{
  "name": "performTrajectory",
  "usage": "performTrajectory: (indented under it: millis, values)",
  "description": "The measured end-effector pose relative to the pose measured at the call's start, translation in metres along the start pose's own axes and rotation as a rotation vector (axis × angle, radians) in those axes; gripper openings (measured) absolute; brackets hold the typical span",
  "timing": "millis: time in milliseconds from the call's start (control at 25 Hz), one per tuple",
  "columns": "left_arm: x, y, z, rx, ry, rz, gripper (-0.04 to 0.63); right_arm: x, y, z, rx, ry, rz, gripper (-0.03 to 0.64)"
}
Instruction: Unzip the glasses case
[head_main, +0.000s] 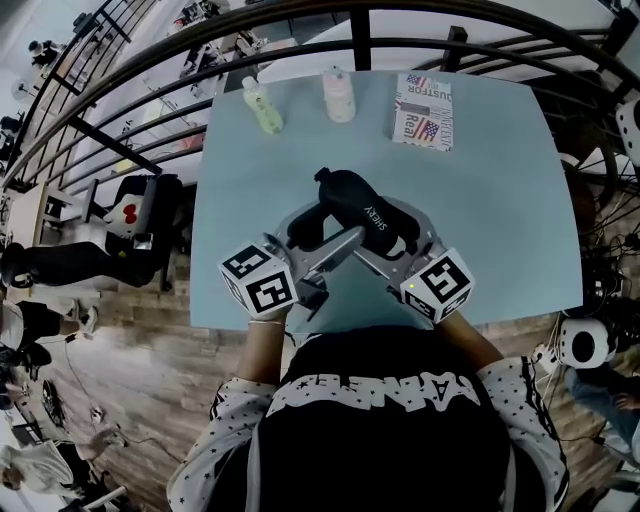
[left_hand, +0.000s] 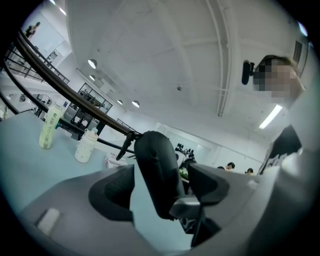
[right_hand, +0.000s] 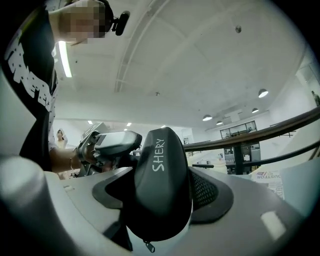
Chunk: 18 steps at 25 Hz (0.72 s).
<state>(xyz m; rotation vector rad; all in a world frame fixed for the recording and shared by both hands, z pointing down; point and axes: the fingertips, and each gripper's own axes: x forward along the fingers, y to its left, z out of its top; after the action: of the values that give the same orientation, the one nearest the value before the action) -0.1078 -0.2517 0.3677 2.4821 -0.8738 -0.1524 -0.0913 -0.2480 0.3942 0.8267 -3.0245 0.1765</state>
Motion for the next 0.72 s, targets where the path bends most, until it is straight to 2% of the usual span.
performTrajectory:
  millis: [280, 360, 480, 720]
  values:
    - [-0.003, 0.000, 0.007, -0.008, -0.028, 0.012, 0.000, 0.008, 0.029, -0.004, -0.109, 0.061, 0.100, 0.345]
    - [-0.003, 0.000, 0.008, -0.007, -0.038, 0.016, 0.000, 0.010, 0.034, -0.005, -0.115, 0.043, 0.119, 0.345]
    - [-0.004, 0.002, 0.007, -0.011, -0.039, 0.034, 0.000, 0.011, 0.040, -0.007, -0.114, 0.046, 0.143, 0.345]
    - [-0.006, 0.004, 0.004, -0.041, -0.044, 0.027, 0.000, 0.012, 0.044, -0.011, -0.185, 0.070, 0.146, 0.349]
